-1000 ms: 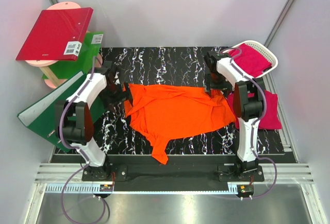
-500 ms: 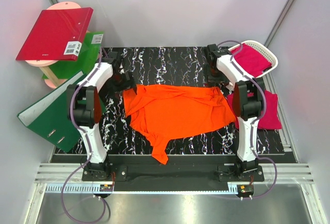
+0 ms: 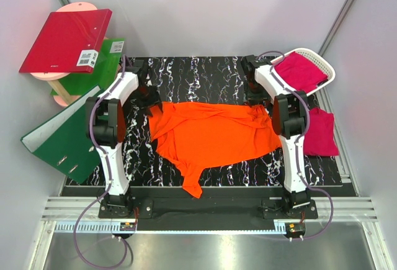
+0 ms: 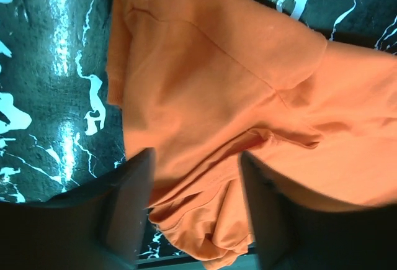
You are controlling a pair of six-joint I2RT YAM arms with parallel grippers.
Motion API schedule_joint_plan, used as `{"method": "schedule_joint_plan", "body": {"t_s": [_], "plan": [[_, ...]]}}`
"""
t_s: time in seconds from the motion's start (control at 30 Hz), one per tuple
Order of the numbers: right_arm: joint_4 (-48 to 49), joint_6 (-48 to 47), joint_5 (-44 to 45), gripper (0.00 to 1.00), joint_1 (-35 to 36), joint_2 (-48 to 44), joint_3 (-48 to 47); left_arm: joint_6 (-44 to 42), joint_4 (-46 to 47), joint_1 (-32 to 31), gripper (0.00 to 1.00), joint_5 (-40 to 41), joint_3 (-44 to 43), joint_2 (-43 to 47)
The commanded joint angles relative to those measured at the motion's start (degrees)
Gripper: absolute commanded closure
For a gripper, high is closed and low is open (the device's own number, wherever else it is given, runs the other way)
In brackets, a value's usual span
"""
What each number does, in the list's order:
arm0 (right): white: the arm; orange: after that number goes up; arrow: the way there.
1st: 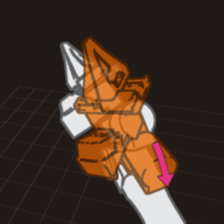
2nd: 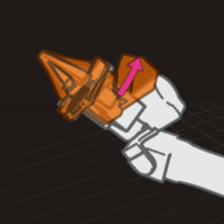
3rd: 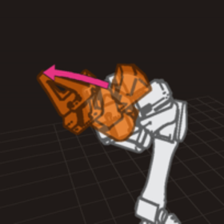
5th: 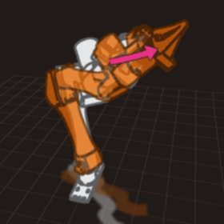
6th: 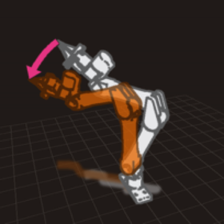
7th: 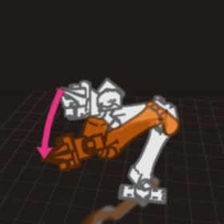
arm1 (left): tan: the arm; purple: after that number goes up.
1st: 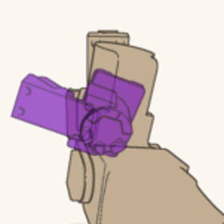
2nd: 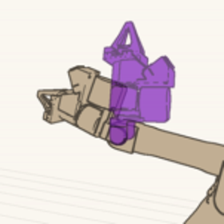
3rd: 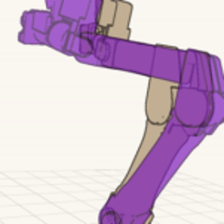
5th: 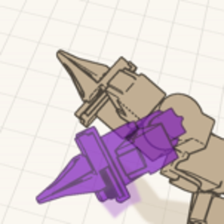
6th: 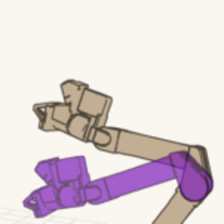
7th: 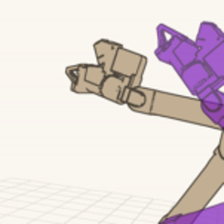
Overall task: Fold and stack the t-shirts
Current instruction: Fold the flattened tshirt in 1/3 of the way
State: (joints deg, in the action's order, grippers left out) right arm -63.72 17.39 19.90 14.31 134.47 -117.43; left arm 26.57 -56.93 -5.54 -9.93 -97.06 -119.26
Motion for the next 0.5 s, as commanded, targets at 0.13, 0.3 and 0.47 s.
{"method": "schedule_joint_plan", "body": {"t_s": [0.13,0.3,0.47], "plan": [[-7.9,0.8,0.0,0.26,-0.8,6.0,-9.2,-1.7,-1.5,0.2,0.59,-2.4,-3.1,-2.6],[-8.4,1.3,-0.2,0.27,-0.8,5.6,-6.0,-2.8,-2.4,0.3,0.94,-2.1,-5.2,-4.7],[-8.1,-0.2,1.5,0.37,-1.0,6.8,-4.4,-4.6,-5.0,0.3,1.00,-1.4,-7.7,-7.6]]}}
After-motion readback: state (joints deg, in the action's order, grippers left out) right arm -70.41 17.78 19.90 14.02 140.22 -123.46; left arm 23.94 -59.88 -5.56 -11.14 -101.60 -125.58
